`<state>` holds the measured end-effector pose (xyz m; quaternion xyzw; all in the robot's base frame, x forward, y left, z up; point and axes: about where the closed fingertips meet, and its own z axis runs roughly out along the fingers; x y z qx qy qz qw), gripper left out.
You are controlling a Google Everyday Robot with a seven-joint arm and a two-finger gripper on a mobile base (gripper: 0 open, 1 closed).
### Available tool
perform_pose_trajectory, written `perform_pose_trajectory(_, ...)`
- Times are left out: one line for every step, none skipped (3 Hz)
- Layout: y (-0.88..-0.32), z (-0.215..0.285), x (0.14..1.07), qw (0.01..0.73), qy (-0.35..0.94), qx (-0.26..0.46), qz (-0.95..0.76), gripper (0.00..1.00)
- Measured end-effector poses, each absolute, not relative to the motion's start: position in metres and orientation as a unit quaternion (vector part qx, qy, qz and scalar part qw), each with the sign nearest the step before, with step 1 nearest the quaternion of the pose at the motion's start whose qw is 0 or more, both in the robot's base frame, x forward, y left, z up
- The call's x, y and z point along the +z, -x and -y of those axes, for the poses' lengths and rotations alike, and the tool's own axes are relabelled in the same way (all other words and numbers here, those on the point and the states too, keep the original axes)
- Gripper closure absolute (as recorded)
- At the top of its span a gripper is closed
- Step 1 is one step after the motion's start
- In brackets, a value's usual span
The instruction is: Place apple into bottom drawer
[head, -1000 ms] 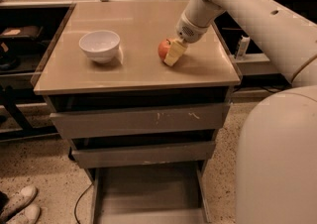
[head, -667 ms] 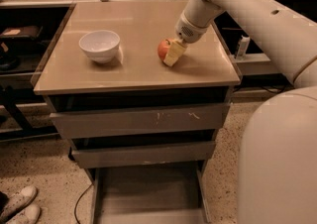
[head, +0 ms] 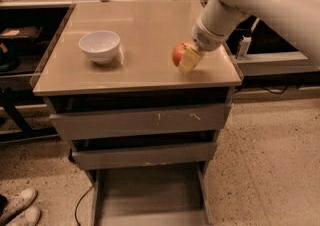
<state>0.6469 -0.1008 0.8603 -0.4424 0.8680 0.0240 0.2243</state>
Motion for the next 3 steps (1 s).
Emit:
perform_pose_trajectory(-0.579, 0.113, 0.867, 0.215, 0.383, 0.027, -0.898, 1.0)
perform_pose_trajectory(-0.557, 0.119, 0.841, 0.184, 0.379, 0.023, -0.907, 1.0)
perform_pose_trajectory(-0.552, 0.12, 0.84, 0.185, 0.38, 0.021, -0.906, 1.0)
